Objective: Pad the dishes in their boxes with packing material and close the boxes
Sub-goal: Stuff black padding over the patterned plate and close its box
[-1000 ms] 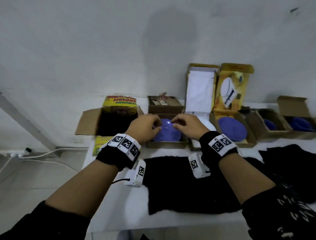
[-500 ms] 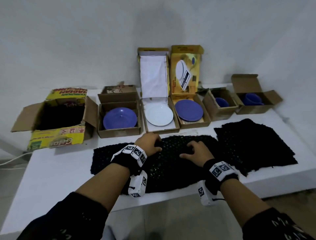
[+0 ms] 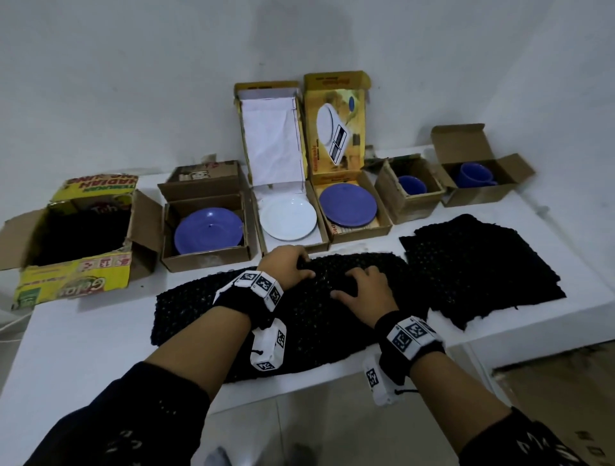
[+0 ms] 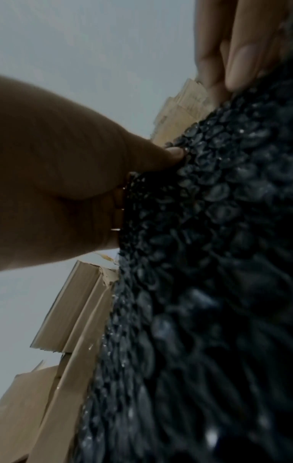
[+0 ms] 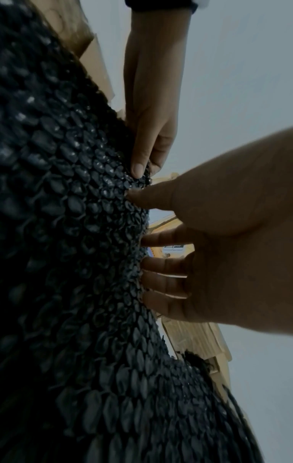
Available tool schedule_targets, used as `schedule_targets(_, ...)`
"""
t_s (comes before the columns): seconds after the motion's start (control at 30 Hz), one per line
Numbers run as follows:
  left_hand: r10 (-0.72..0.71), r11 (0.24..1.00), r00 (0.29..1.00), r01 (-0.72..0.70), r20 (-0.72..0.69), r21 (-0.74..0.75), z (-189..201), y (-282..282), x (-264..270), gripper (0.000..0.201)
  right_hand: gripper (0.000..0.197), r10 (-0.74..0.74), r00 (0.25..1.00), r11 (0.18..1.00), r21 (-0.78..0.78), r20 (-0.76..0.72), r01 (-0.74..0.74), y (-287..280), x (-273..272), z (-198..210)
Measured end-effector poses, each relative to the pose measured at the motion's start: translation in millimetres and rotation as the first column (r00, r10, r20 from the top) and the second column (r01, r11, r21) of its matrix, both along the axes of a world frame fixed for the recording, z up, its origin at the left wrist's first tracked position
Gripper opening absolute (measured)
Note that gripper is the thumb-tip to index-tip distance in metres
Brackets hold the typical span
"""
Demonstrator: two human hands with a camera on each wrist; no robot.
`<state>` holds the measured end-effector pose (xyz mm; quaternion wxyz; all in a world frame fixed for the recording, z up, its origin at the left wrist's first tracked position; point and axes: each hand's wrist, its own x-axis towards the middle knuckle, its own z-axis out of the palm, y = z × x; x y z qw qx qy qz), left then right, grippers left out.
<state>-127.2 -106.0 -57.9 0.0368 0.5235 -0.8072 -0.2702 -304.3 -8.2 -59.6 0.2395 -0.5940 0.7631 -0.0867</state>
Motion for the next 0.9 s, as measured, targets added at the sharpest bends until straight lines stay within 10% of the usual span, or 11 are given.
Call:
schedule_targets(0.27,0.149,0.984,0.853,-0.078,-0.5,0.16,57,-2,8,0.016,0.069,0.024,0.921,0.979,-0.197,0.389,0.057,-18,19,51)
schedule_targets(0.53,0.213,0.973,0.608,-0.205,-0.765,0.108,104,7,36,0.01,0.034,0.274,0.909,0.952,-0.221,0.312,-0.211,-43,40,102)
schedule_targets(0.7,0.208,0.975,0.709,-0.202,-0.674,0.089,110,4,70,0.069,0.032,0.371,0.829,0.928,-0.192,0.418,-0.319,-50,47,141)
schedule_targets(0.9,0.38,0.917,0.562,-0.333,-0.735,0.219,112,8,90,0.089,0.042,0.234,0.813,0.932,-0.36,0.533,-0.033,-61,55,164)
